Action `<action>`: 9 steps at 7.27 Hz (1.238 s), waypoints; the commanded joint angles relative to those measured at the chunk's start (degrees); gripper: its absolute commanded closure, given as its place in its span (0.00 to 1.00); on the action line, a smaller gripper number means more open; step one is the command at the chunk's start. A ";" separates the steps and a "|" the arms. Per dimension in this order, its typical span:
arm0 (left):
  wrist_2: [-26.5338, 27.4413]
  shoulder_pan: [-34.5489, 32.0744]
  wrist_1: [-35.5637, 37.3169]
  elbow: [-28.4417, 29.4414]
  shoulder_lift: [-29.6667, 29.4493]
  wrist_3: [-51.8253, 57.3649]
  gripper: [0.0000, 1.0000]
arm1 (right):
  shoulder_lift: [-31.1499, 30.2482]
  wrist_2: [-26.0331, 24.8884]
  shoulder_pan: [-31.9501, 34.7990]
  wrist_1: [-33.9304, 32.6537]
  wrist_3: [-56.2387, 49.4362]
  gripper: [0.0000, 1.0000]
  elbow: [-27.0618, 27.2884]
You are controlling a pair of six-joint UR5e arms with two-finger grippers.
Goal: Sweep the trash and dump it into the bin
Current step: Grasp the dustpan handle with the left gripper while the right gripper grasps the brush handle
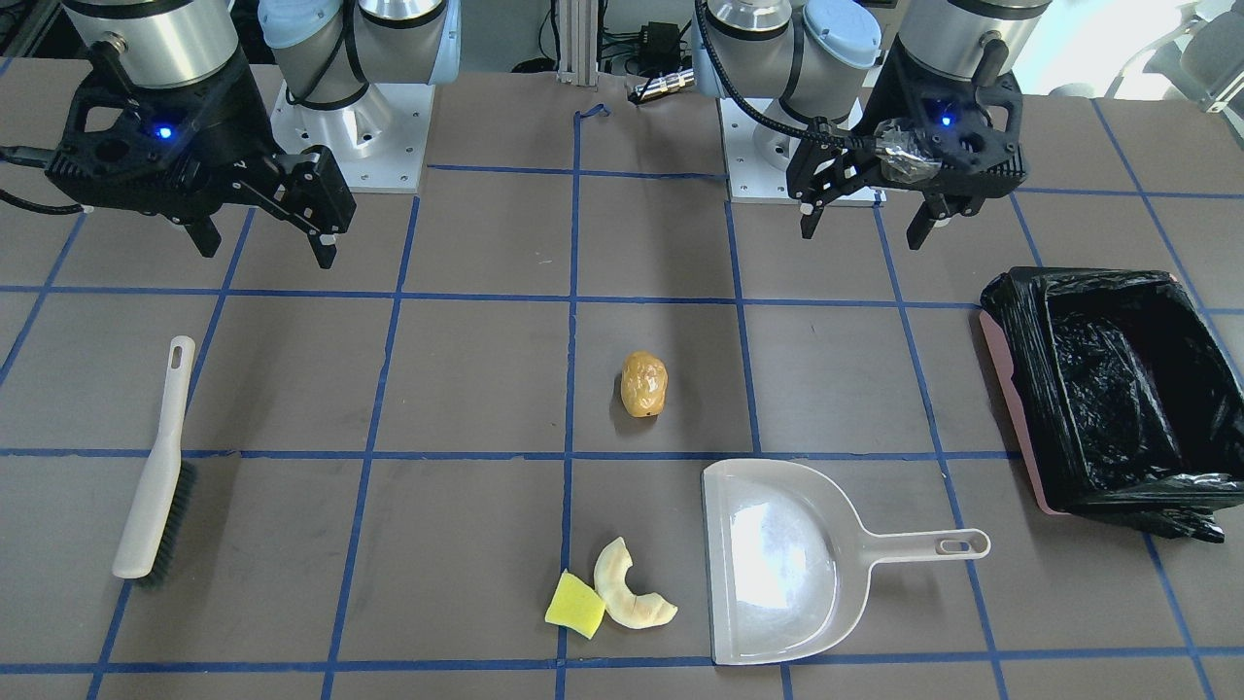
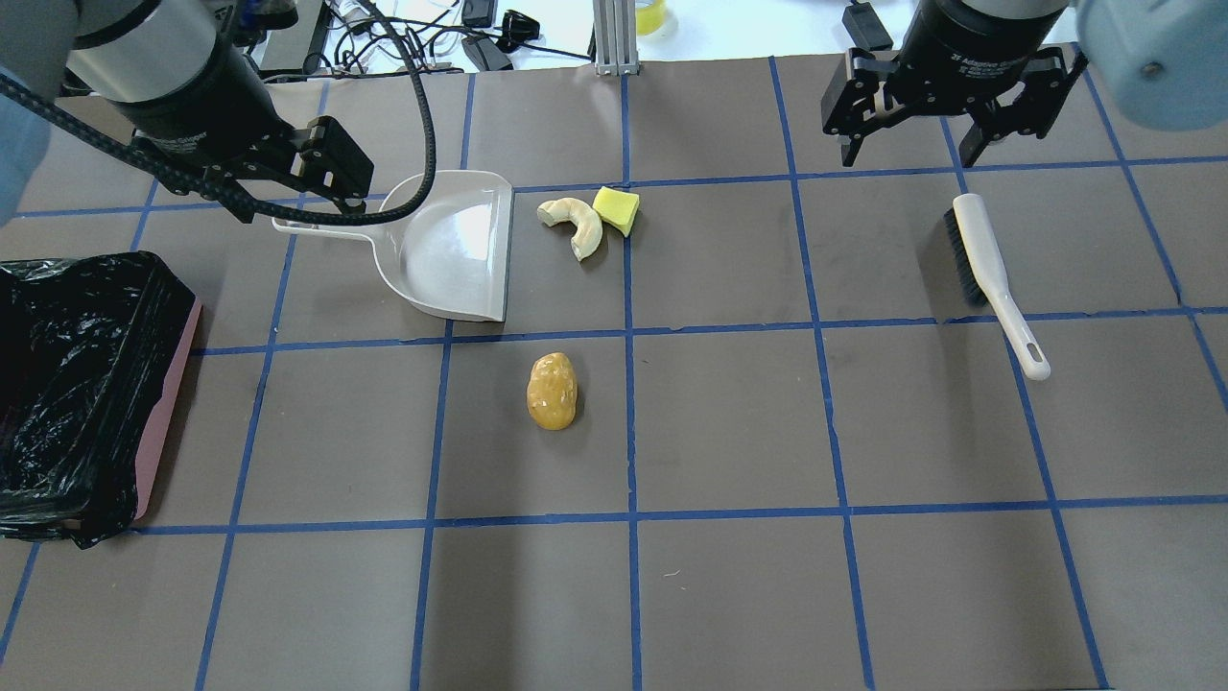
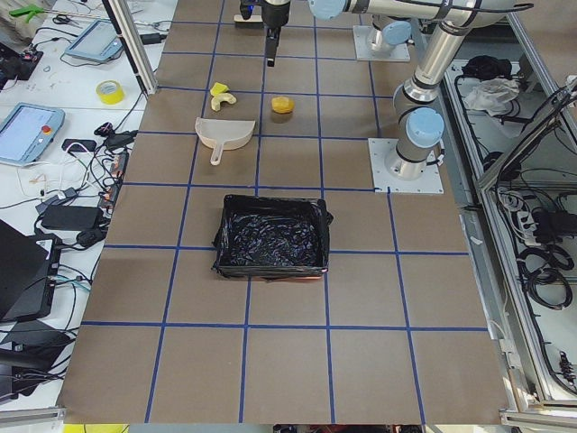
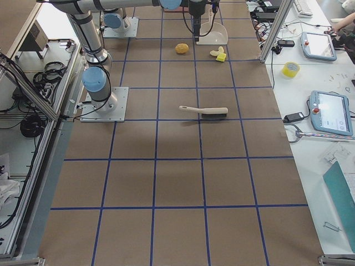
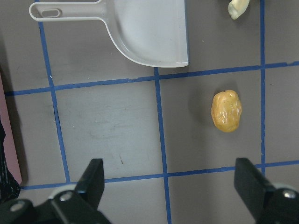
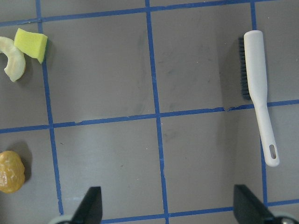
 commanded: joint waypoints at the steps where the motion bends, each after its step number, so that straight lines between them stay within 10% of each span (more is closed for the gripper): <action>1: -0.45 1.60 4.87 -3.39 -2.33 1.25 0.00 | 0.71 -0.09 -7.20 -1.77 -4.25 0.00 4.40; 5: -0.02 2.31 20.98 -9.84 -15.14 16.72 0.00 | 2.19 -0.62 -19.62 -8.62 -21.03 0.00 18.45; 9: -0.02 8.18 27.14 -6.43 -21.93 65.71 0.00 | 9.21 0.16 -24.88 -38.62 -30.77 0.00 26.56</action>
